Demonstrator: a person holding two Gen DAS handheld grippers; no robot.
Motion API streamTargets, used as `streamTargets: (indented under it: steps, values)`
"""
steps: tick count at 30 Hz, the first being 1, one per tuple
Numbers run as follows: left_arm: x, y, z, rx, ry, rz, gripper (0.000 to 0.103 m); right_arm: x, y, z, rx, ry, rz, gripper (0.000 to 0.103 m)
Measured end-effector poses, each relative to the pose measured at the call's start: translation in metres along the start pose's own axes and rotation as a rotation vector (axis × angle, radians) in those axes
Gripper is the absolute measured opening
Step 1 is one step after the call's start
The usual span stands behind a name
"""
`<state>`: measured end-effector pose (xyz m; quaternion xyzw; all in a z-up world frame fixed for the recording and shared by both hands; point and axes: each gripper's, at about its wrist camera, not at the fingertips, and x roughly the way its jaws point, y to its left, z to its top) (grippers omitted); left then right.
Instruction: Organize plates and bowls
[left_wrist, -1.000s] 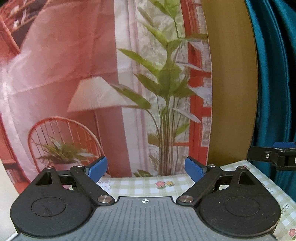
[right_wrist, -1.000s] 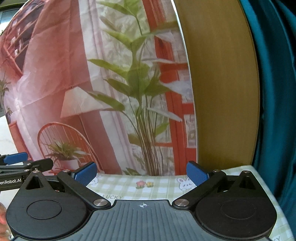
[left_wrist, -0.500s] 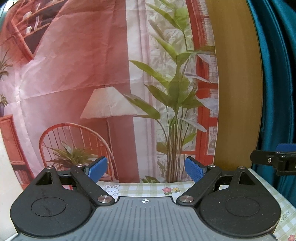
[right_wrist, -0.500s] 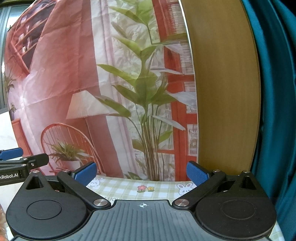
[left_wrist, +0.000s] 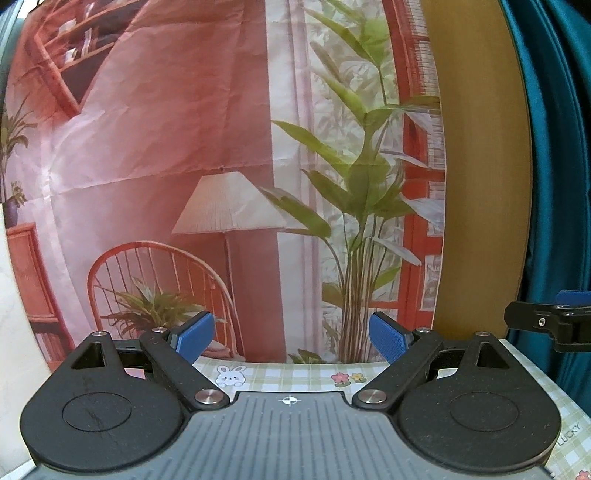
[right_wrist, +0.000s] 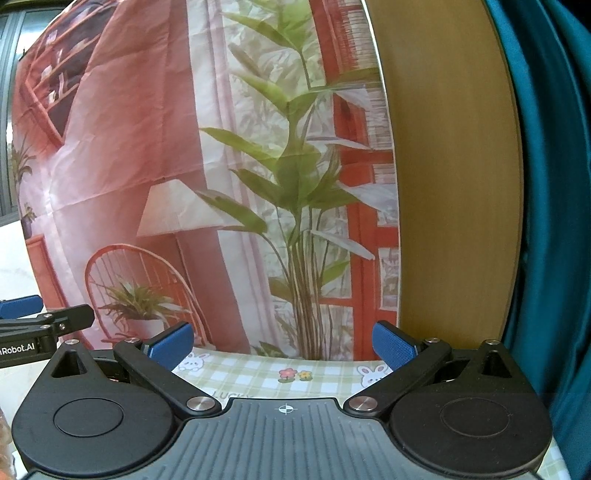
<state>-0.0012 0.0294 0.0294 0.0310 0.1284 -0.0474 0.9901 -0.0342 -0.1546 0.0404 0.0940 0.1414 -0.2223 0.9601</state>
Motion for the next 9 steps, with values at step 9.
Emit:
streamTargets:
  steps: [9]
  values:
    - [-0.0007, 0.0027, -0.0036, -0.02, 0.009, 0.003, 0.092, -0.0005, -0.0004, -0.0028, 0.004, 0.006, 0.0, 0.103]
